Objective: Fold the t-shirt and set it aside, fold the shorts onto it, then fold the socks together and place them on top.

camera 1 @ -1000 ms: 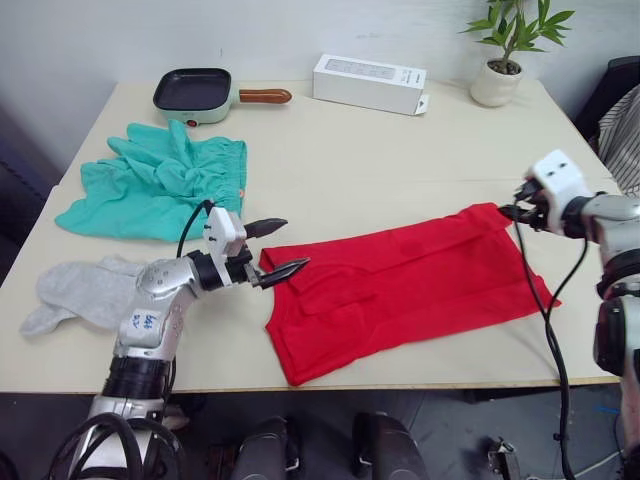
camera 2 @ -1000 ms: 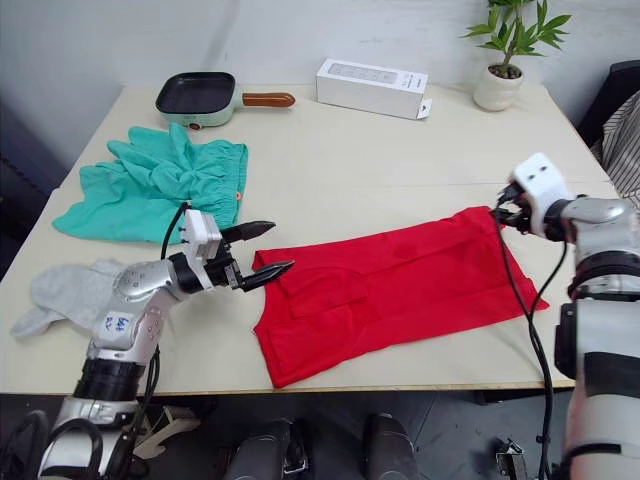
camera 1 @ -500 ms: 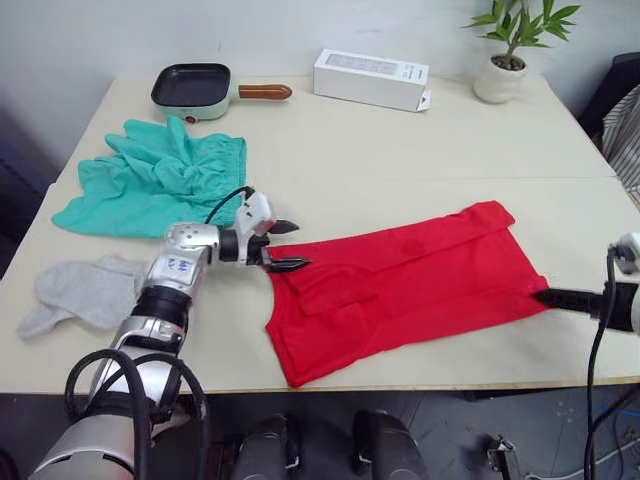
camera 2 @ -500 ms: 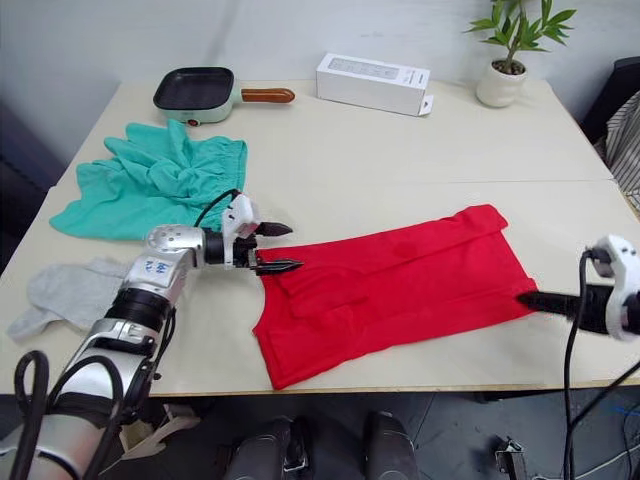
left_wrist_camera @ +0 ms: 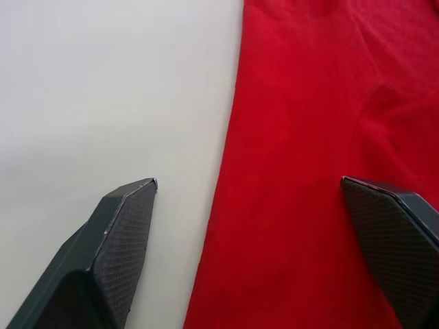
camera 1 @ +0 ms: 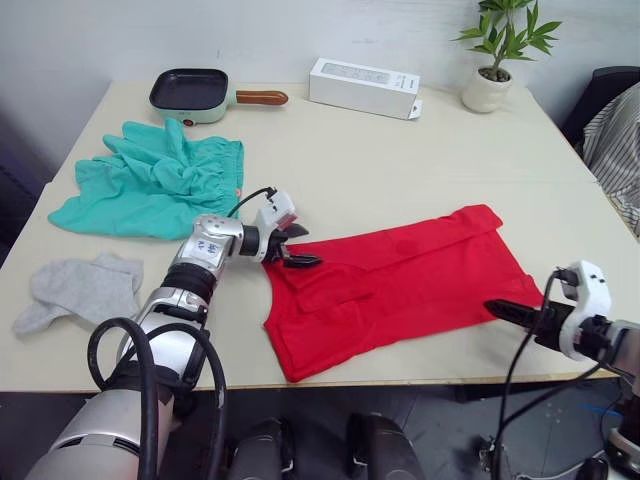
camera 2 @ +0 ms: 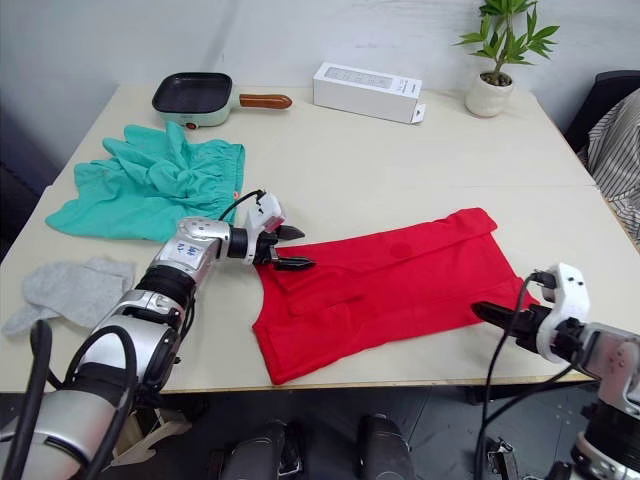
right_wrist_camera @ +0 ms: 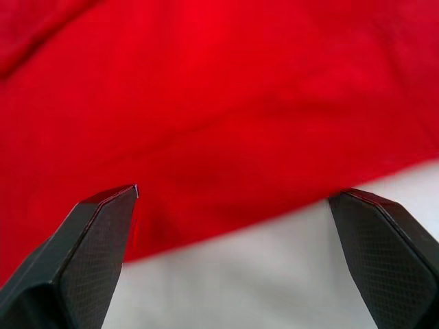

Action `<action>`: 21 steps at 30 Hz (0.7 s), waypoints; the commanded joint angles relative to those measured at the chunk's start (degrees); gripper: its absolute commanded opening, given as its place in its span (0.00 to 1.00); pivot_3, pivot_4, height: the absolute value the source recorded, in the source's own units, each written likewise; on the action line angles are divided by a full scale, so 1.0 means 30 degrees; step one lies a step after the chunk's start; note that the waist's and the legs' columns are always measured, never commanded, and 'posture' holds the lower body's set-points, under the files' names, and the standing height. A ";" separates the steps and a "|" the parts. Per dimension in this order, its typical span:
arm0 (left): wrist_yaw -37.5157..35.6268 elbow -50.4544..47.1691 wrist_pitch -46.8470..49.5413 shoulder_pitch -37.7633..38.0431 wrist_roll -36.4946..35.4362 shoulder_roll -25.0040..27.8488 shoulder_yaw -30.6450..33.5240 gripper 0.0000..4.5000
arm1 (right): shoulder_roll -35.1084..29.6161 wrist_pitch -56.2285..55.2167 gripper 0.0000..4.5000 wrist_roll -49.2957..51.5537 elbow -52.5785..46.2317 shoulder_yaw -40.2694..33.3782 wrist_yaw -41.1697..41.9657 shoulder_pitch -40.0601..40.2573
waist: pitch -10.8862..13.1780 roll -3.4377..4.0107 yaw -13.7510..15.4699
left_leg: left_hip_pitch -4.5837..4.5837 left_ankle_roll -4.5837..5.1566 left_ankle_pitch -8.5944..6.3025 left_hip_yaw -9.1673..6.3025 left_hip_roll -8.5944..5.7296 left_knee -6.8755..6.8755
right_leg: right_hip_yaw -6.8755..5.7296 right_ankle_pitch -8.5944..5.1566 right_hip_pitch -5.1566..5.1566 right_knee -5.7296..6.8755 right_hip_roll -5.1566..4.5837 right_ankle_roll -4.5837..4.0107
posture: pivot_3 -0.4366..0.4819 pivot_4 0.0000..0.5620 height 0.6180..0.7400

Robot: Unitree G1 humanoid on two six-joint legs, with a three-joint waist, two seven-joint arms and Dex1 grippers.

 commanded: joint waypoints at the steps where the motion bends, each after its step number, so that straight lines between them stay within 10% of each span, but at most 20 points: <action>1: -0.0148 0.0959 0.0200 -0.0433 0.0406 -0.0343 0.0063 1.00 | 0.0945 -0.0564 0.79 0.0705 0.0457 0.1448 -0.0678 0.0009 | -0.0005 -0.0005 0.0009 | 0.0000 -0.0002 0.0001 0.0000 0.0001 -0.0002 | -0.0002 0.0000 -0.0002 0.0000 0.0002 0.0000 | 0.48 0.27 1.00; 11: -0.0417 -0.0257 -0.0610 0.0802 0.0327 -0.0332 0.0200 0.36 | 0.0830 -0.2348 0.00 0.1443 0.0335 0.2018 -0.1480 -0.0032 | -0.0019 -0.0003 0.0013 | -0.0009 -0.0002 0.0000 0.0026 -0.0004 -0.0020 | -0.0013 0.0000 -0.0032 0.0004 0.0008 -0.0001 | 0.48 0.27 1.00; 16: -0.0115 -0.4143 0.0524 0.3315 -0.0442 -0.0183 0.0748 0.01 | -0.0456 -0.5266 0.00 0.1436 0.2905 0.3543 -0.1017 -0.1557 | -0.0024 0.0010 -0.0047 | 0.0002 0.0003 -0.0005 0.0059 -0.0007 -0.0021 | 0.0000 0.0000 -0.0034 0.0002 0.0004 -0.0001 | 0.48 0.27 1.00; 21: 0.2411 -1.1408 0.2751 0.7133 -0.1518 -0.0360 0.1886 0.00 | -0.1713 -0.9148 0.00 0.0622 0.7495 0.5987 -0.0276 -0.4527 | -0.0021 0.0113 -0.0060 | 0.0008 0.0012 0.0000 0.0079 -0.0012 -0.0020 | 0.0026 0.0000 -0.0042 0.0025 -0.0007 0.0001 | 0.48 0.27 1.00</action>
